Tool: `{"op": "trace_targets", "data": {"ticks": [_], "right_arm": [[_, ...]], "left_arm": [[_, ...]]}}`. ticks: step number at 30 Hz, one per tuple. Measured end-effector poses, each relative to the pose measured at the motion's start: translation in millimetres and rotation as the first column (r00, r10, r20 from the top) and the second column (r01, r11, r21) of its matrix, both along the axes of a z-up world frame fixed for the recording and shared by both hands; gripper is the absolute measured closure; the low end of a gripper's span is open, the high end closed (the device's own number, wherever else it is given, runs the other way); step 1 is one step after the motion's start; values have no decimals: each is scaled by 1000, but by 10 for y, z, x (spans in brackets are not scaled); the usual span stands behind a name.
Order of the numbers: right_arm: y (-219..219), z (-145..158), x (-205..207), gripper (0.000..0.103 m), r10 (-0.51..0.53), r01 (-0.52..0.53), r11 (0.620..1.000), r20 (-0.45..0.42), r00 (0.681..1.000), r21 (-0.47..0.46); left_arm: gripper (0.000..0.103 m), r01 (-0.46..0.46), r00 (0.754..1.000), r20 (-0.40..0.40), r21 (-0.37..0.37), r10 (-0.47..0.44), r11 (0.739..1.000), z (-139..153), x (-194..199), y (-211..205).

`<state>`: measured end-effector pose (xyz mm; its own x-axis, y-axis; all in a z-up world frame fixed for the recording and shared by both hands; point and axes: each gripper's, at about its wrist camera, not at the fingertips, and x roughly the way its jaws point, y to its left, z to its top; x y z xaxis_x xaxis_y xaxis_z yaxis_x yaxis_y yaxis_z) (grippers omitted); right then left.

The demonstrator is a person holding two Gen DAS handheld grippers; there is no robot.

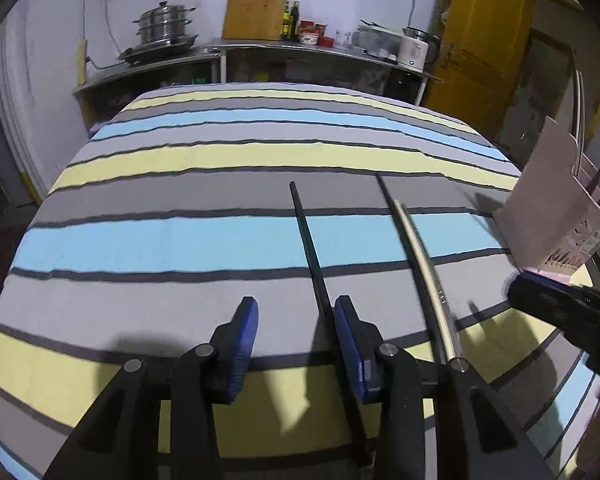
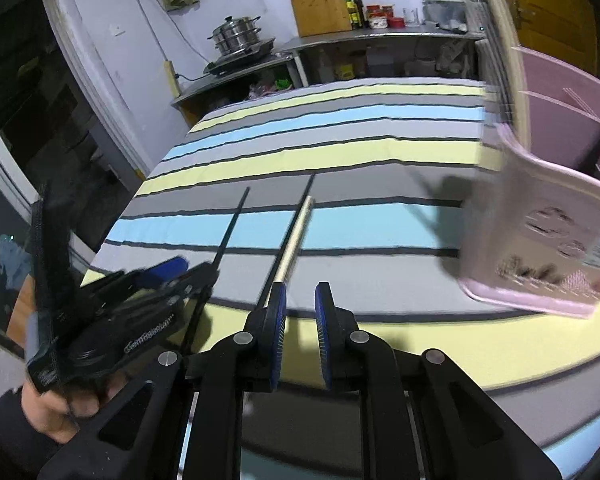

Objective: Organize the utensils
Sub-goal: 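Grasp a black chopstick with the right tool while the left tool grasps another black chopstick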

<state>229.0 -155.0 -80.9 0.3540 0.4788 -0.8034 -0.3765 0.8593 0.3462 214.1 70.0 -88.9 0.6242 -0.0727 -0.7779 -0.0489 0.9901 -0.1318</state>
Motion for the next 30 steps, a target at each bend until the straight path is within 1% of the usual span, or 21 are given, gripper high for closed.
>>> {"op": "trace_targets", "data": {"ticks": [5, 9, 14, 22, 26, 28, 30], "right_arm": [[259, -221, 240, 88, 6, -6, 1000, -38, 999, -14], [368, -395, 379, 88, -10, 7, 999, -66, 998, -47], [321, -389, 362, 88, -9, 7, 999, -42, 999, -49], [289, -365, 389, 88, -37, 32, 995, -53, 998, -90], [357, -371, 459, 88, -37, 31, 993, -48, 998, -115], [391, -380, 489, 88, -35, 30, 992, -41, 999, -125], [413, -385, 503, 88, -33, 28, 990, -38, 999, -136]], "left_arm": [[63, 6, 1000, -10, -28, -6, 1000, 6, -6, 92], [63, 9, 1000, -10, -35, -9, 999, 8, 45, 113], [63, 9, 1000, -10, -40, -10, 999, 3, 98, 116], [63, 10, 1000, -20, -52, -11, 999, 12, 251, 109], [63, 5, 1000, -31, -40, -7, 999, 6, 373, 95], [63, 17, 999, -36, -13, -17, 1000, -2, 429, 59], [63, 33, 999, -38, 43, -31, 999, -15, 478, -7]]}}
